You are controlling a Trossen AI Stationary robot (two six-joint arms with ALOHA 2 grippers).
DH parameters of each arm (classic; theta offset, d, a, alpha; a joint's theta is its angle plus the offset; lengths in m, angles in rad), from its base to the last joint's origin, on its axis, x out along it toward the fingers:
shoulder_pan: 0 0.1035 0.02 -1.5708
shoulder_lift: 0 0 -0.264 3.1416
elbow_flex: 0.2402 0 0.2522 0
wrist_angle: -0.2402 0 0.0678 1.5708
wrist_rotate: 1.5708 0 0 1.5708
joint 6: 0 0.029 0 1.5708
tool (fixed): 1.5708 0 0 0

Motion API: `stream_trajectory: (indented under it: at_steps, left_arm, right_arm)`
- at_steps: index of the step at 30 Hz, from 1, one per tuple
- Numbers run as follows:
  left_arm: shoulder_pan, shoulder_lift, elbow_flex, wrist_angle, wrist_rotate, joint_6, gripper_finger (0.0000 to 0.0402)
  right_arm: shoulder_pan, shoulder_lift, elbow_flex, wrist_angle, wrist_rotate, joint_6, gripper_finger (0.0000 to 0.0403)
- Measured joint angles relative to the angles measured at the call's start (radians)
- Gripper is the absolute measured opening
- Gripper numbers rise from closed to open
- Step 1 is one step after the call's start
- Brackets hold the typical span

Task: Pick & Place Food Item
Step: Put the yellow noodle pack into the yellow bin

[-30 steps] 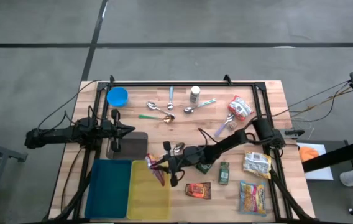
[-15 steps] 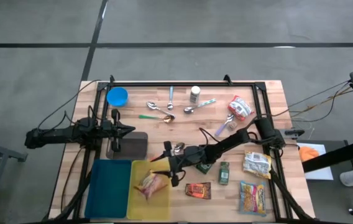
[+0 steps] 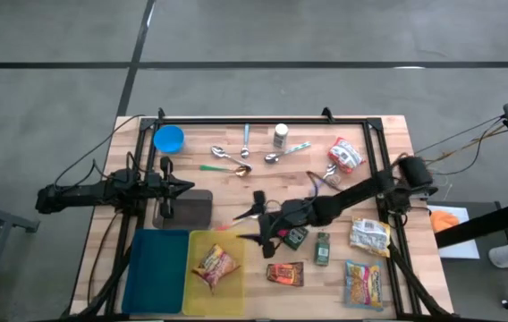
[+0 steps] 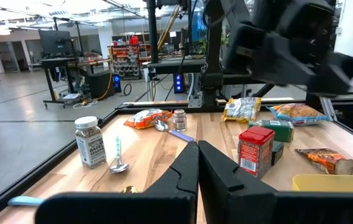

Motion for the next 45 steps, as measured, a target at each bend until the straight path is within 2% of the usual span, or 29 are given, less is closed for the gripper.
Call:
stream_trajectory:
  at_steps: [6, 11, 17, 24, 29, 33, 38, 45]
  left_arm:
    - [0.0, 0.003, 0.0, 0.0, 0.0, 0.0, 0.001]
    - [0.0, 0.006, 0.0, 0.0, 0.0, 0.0, 0.001]
    - [0.0, 0.011, 0.0, 0.0, 0.0, 0.0, 0.001]
    - [0.0, 0.012, 0.0, 0.0, 0.0, 0.0, 0.001]
    - [0.0, 0.013, 0.0, 0.0, 0.0, 0.0, 0.001]
    - [0.0, 0.013, 0.0, 0.0, 0.0, 0.0, 0.001]
    - [0.0, 0.013, 0.0, 0.0, 0.0, 0.0, 0.001]
    - [0.0, 0.013, 0.0, 0.0, 0.0, 0.0, 0.001]
  right_arm:
    - [0.0, -0.223, -0.084, -0.31, 0.106, 0.103, 0.0229]
    - [0.0, -0.4, -0.112, -0.611, 0.131, 0.232, 0.0229]
    - [0.001, -0.588, -0.103, -0.992, 0.131, 0.492, 0.0229]
    - [0.003, -0.731, -0.104, -1.361, 0.13, 0.827, 0.0229]
    - [0.003, -0.77, -0.105, -1.601, 0.13, 1.08, 0.0229]
    - [0.021, -0.762, -0.105, -1.729, 0.12, 1.291, 0.0229]
    - [0.073, -0.716, -0.107, -1.829, 0.067, 1.471, 0.0228]
    - [0.185, -0.638, -0.109, -1.87, -0.073, 1.673, 0.0228]
